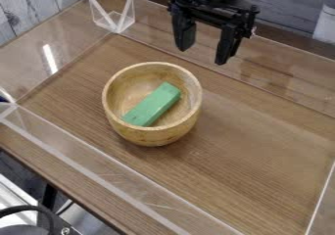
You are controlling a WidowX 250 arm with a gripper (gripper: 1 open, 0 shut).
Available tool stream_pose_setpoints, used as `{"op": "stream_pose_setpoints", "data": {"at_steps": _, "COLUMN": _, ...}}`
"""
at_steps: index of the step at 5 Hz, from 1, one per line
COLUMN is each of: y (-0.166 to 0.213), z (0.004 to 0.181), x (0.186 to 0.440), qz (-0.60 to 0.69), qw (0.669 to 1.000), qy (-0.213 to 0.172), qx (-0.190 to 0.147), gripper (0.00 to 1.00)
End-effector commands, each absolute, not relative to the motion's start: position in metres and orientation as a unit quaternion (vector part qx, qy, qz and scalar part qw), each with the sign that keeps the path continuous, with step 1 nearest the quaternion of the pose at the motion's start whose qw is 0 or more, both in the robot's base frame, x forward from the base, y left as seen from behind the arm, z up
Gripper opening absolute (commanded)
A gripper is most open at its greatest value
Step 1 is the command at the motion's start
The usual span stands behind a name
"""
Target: Remove the green block from inside the brown bowl and put it on the table
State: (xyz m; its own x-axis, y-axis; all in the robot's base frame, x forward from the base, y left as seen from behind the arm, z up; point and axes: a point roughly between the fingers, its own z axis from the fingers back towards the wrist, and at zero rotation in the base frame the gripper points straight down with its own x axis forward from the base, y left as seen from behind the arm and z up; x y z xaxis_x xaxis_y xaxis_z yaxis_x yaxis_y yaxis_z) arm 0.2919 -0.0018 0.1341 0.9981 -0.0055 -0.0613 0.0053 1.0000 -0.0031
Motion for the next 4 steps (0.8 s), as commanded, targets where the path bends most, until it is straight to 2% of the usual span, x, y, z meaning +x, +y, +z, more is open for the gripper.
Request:
{"op": "stream_pose_setpoints", "data": {"at_steps": 1, "y": 0.004, "z": 0.126, "x": 0.283, "qz": -0.01, "qw": 0.999, "qy": 0.044, "qx": 0.002, "gripper": 1.0}}
{"op": "stream_pose_setpoints", "data": {"at_steps": 2, "y": 0.017, "z": 0.112, "x": 0.267, "qz": -0.017, "qw": 0.998, "qy": 0.061, "qx": 0.007, "gripper": 1.0}}
{"op": "stream_pose_setpoints", "data": {"at_steps": 4, "y": 0.05, "z": 0.092, "x": 0.253, "qz": -0.018, "qw": 0.999, "qy": 0.05, "qx": 0.0, "gripper": 1.0}}
